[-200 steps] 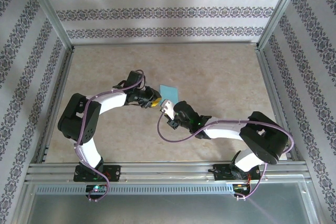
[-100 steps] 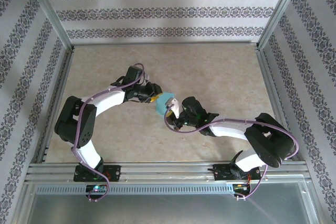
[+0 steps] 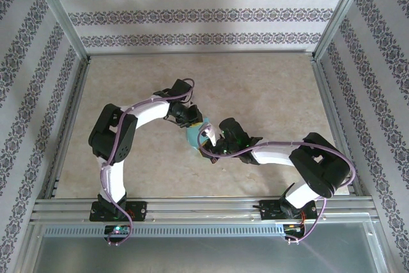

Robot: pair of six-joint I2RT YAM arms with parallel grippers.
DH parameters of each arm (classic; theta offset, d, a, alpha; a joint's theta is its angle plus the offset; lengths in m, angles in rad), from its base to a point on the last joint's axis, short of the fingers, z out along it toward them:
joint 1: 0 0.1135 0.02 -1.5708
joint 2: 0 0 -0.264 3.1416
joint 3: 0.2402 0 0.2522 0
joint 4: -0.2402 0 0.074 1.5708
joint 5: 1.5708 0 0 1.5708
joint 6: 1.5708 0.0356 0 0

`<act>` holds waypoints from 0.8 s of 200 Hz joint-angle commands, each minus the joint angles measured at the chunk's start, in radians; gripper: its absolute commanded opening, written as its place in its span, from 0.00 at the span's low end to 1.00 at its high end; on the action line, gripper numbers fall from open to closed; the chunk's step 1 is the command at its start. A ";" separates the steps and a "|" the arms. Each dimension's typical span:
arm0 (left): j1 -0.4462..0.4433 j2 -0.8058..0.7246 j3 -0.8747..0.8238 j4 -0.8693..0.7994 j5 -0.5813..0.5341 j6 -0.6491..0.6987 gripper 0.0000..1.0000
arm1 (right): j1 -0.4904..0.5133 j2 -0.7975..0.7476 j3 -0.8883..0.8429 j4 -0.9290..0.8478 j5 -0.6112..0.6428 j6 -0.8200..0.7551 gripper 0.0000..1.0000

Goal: Fold a paper plane with a square sheet of paper (pick it up from the middle)
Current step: Third fold the triangle at the center of the table.

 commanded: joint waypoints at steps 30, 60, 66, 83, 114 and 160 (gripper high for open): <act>-0.024 0.076 0.060 -0.153 -0.071 0.097 0.09 | -0.020 0.022 0.043 -0.036 -0.007 0.040 0.00; -0.029 0.101 0.067 -0.169 -0.076 0.116 0.05 | -0.038 0.035 0.047 -0.043 0.008 0.070 0.00; -0.029 0.105 0.069 -0.172 -0.076 0.120 0.04 | -0.042 0.038 0.049 -0.043 0.009 0.078 0.00; -0.029 0.114 0.068 -0.178 -0.075 0.129 0.03 | -0.052 0.050 0.057 -0.050 0.015 0.094 0.00; -0.031 0.123 0.064 -0.180 -0.068 0.145 0.01 | -0.064 0.076 0.086 -0.077 0.031 0.122 0.00; -0.031 0.125 0.063 -0.180 -0.059 0.157 0.00 | -0.077 0.104 0.120 -0.136 0.087 0.127 0.00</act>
